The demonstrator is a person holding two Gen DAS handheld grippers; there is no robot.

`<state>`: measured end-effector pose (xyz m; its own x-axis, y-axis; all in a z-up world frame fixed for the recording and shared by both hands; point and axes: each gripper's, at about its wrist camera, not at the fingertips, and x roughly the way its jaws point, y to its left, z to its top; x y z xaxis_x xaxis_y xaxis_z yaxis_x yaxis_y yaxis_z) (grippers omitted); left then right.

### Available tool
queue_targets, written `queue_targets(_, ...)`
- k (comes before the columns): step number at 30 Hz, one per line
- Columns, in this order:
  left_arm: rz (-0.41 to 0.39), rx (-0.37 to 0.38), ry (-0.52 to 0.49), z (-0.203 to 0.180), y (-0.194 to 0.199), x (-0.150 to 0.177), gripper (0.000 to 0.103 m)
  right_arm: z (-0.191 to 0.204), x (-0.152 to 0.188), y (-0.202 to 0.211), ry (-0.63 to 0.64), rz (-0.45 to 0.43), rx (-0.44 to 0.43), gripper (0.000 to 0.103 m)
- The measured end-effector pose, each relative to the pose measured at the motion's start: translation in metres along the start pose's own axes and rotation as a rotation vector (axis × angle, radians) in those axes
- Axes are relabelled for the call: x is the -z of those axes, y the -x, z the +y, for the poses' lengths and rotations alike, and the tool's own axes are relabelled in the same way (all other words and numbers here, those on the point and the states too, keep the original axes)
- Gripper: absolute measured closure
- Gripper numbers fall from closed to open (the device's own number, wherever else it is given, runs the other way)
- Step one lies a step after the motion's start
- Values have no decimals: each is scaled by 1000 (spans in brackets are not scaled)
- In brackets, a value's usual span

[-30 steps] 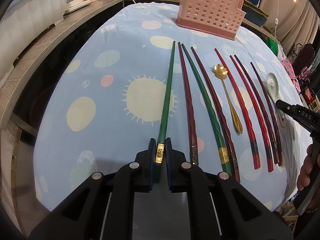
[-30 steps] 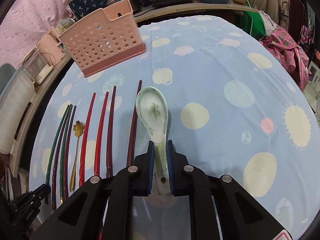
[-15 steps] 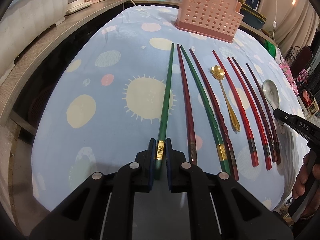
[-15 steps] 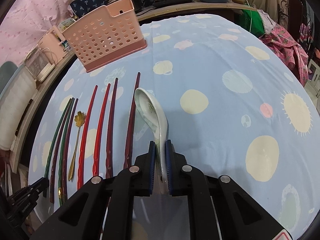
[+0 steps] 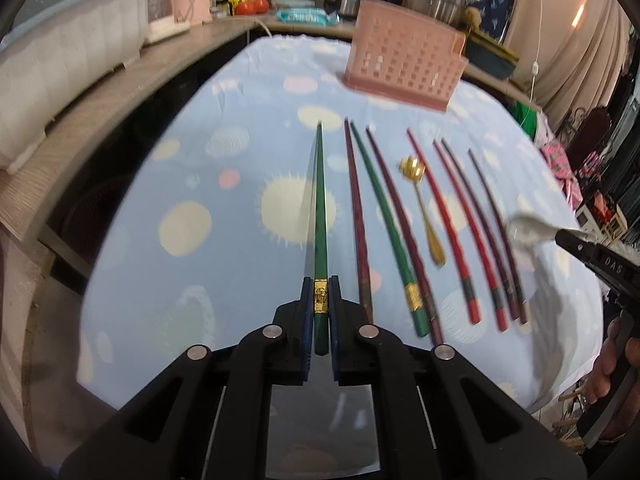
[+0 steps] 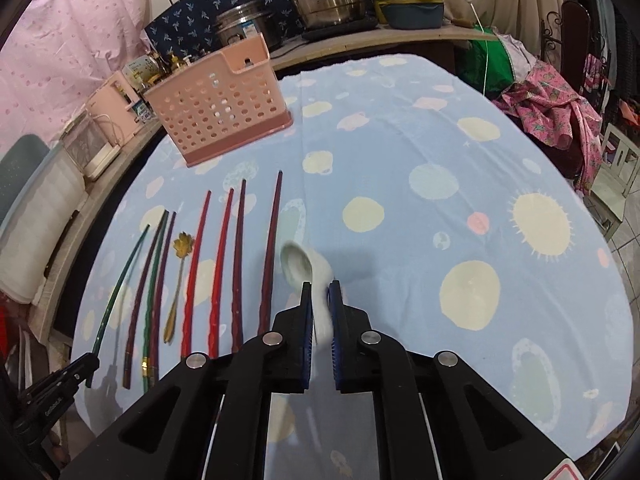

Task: Organize utensils
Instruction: 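Lift and carry the chopstick and spoon with both tools to the pink basket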

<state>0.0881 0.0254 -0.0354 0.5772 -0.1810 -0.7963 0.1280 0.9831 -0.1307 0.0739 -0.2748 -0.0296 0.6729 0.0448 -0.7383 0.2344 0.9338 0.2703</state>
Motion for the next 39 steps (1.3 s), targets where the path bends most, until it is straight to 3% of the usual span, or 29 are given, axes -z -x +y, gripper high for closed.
queue_targets(8,-153,-6,5,5,39,-50,96,13,-25,21,50,-71,-14,97)
queue_targets(13,-269,-6,-8,5,63,-101,96,23,-51,25,70,-110,-46,97)
queue_targets(21,-449,-21,-30,-1,94,-201,96,43,-113,16,97,-172,-95,97)
queue_targets(30,-598,32,-44,-30,122,-283,96,68,-192,-7,119,-235,-111,97)
queue_targets(36,-697,63,-27,-52,118,-339,96,79,-242,-35,125,-253,-100,97)
queue_targets(39,-692,68,-19,-58,97,-359,96,79,-259,-55,118,-247,-89,97)
